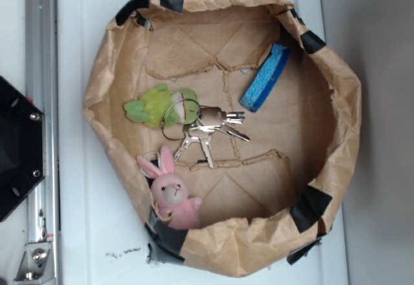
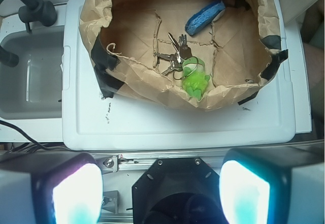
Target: Grab the silver keys.
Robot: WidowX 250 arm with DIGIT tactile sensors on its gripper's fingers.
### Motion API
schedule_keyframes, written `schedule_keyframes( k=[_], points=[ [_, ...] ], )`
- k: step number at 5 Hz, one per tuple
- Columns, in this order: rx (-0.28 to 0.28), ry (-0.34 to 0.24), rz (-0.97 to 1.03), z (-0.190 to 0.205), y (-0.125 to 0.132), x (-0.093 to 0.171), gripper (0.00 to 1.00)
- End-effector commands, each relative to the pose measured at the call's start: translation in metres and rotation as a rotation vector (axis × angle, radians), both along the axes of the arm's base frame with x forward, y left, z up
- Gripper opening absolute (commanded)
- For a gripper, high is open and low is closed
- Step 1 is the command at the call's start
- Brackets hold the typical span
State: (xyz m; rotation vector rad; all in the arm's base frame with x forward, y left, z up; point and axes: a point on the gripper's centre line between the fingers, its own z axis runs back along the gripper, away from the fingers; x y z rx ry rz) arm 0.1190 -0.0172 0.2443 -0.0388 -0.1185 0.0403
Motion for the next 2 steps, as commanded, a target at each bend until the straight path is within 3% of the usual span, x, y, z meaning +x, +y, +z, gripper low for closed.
schedule_keyframes(
  k=[1, 2],
  points=[
    [0.000, 0.000, 0.000, 0.000, 0.000, 0.000, 1.00],
    [0.023, -0.038, 0.249, -0.021, -0.005, 0.050, 1.00]
  ],
)
